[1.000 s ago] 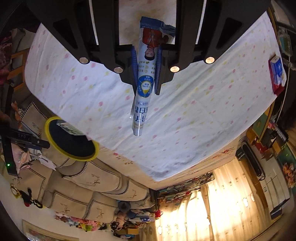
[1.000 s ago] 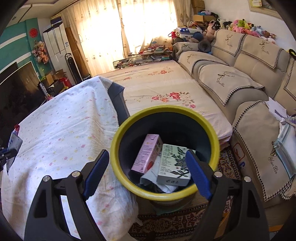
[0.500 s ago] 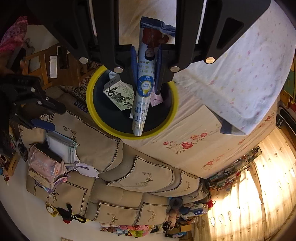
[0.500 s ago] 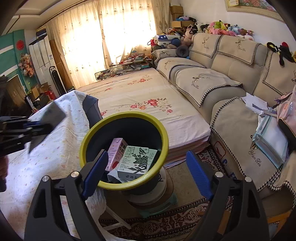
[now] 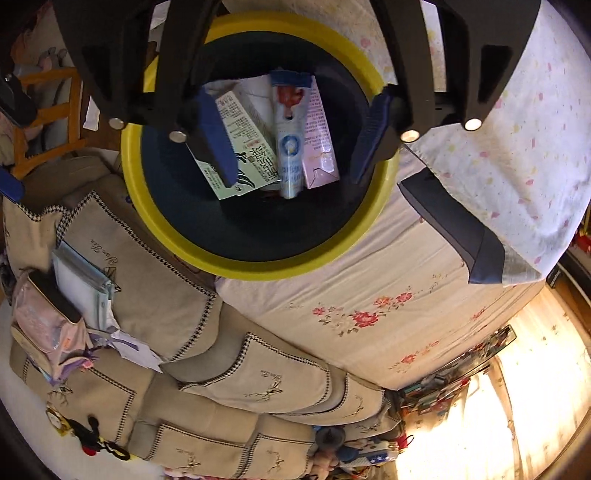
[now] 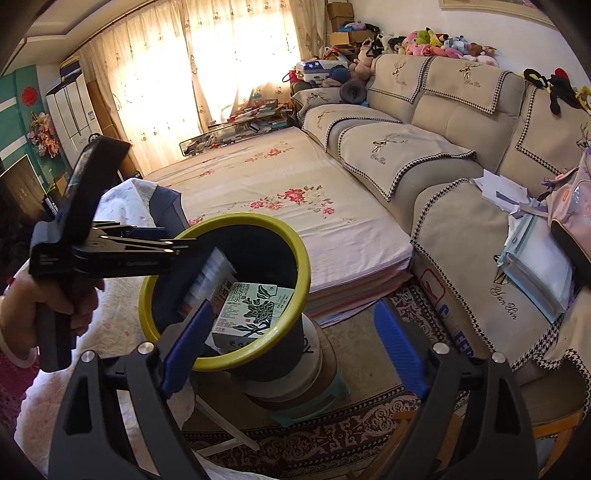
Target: Collect trash
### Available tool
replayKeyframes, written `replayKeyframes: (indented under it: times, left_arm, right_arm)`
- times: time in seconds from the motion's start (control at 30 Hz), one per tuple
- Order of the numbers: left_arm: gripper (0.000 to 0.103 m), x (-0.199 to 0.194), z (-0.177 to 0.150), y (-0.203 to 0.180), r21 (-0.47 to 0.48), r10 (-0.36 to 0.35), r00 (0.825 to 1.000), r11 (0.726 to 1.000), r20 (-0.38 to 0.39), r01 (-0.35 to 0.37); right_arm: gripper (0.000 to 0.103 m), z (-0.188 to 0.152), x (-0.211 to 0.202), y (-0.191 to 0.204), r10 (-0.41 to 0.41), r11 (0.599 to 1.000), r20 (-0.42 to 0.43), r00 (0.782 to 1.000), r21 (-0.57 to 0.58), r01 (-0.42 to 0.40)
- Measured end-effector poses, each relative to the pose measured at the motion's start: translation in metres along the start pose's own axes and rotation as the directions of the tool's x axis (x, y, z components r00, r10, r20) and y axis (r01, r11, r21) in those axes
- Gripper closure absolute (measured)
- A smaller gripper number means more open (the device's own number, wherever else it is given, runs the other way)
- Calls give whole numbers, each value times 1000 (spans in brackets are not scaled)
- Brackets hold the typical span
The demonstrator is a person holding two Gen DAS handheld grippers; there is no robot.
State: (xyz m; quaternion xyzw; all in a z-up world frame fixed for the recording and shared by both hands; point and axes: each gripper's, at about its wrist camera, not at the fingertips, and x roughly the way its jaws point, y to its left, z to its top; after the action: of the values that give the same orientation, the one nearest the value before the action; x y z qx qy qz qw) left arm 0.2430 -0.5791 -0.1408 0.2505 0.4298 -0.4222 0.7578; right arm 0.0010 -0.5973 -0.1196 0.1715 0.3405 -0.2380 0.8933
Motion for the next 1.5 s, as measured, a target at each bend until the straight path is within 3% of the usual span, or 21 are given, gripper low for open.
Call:
replayKeyframes:
  times: [0.13,0.23,0.4,0.47,0.63,0.77,0.9,1.03,1.1,1.23,1.43,1.5]
  left_arm:
    - [23,-14,-9,13,-59,24,999,998,37,-22]
    - [12,-53,-29,26,-100,69,991,993,113,-58]
    - [5,-137,-83,52,-192,165,958,974,236,-120]
    - [5,-171,-115,62,-237,245,931,954,269,-182]
    - [5,-233,-192,83,-343,449,855,871,260,-353]
    - [5,-284,-257,111,-488,558,800,773,221,-405]
    - [5,-335,-312,124,-594,657,729,669,192,-446]
    - [5,-376,-357,122,-653,718,674,597,175,-466]
    - [5,-391,-375,117,-673,732,659,575,170,-465]
    - [5,-410,-400,104,-695,741,646,561,180,-450]
    - [5,-413,-419,78,-699,721,662,580,202,-419]
    - [5,-414,-422,73,-695,724,660,581,202,-424]
  right_arm:
    - [18,-2,-3,11,23,1000,-3,1000,-21,-23]
    - [16,-4,-6,26,48,997,-2,999,-56,-48]
    - [14,-11,-12,63,106,987,-4,994,-122,-105]
    - [13,-14,-14,78,129,981,-5,992,-145,-129]
    - [7,-20,-30,122,198,956,9,980,-222,-191]
    - [7,-21,-46,154,248,933,27,968,-278,-231]
    - [7,-22,-72,182,287,910,67,955,-330,-251]
    - [7,-23,-101,199,310,898,117,944,-363,-250]
    - [7,-24,-113,205,321,892,136,937,-376,-251]
    - [7,-29,-135,209,330,888,169,929,-388,-245]
    - [7,-40,-150,206,327,889,188,926,-394,-233]
    - [7,-43,-153,205,332,887,185,925,-395,-240]
